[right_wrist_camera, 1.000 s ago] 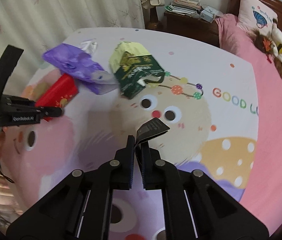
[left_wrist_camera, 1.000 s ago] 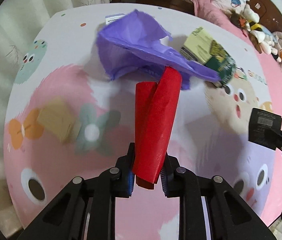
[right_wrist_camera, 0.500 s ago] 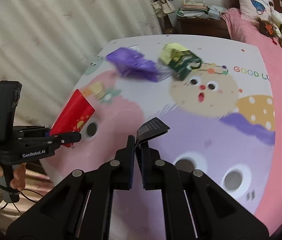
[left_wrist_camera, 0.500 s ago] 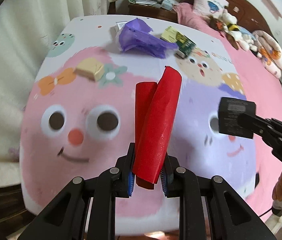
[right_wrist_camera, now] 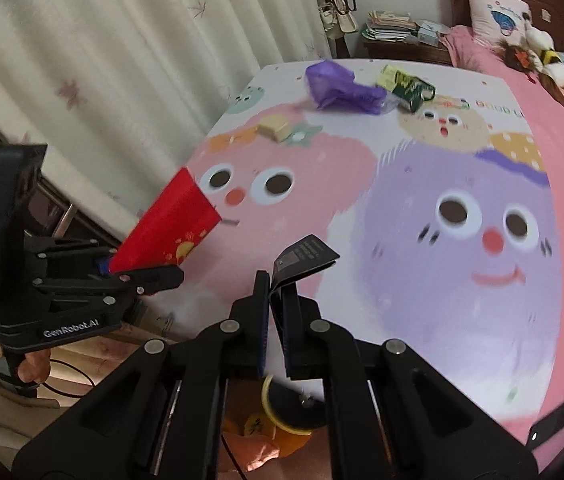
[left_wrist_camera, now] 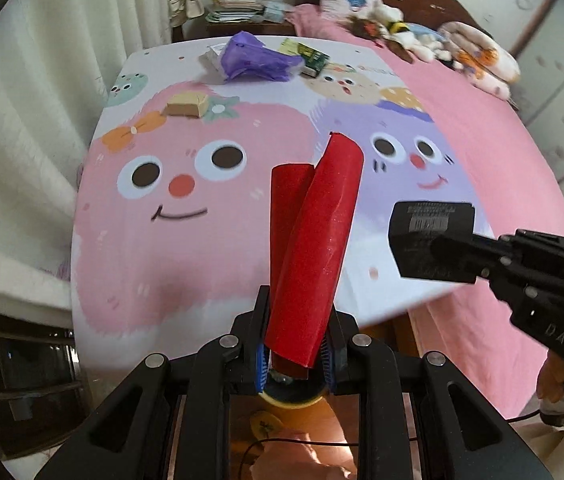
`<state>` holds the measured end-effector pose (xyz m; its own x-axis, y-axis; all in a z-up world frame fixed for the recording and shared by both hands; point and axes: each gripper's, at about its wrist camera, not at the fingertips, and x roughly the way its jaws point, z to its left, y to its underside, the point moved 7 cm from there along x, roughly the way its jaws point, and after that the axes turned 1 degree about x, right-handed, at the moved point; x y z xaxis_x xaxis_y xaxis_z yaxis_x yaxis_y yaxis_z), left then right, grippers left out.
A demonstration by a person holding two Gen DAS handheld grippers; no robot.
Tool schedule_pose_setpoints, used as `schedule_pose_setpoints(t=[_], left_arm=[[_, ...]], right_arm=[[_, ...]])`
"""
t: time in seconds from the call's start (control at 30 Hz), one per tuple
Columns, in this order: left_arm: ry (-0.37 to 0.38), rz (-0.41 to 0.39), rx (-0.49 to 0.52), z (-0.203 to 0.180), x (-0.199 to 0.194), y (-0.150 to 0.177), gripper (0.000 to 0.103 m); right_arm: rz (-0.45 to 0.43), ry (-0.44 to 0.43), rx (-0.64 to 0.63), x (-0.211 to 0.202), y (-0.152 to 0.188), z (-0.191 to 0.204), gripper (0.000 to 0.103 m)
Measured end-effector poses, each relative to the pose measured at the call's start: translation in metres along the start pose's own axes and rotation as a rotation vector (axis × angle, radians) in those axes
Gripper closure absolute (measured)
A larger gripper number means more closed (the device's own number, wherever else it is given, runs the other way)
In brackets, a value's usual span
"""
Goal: Collect trash
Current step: 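Lower both tools over the bin and open them to drop the items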
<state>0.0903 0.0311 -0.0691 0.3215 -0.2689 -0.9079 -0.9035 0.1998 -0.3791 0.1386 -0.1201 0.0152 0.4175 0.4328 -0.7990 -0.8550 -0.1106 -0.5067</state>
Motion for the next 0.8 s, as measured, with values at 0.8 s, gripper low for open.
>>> schedule_pose_setpoints(t=[0.8], left_arm=[[0.017,0.324,0.052,-0.018,0.126,0.216,0.082]], right_arm=[[0.26,0.1,0.288,0.073,0.224,0.008,0.099]])
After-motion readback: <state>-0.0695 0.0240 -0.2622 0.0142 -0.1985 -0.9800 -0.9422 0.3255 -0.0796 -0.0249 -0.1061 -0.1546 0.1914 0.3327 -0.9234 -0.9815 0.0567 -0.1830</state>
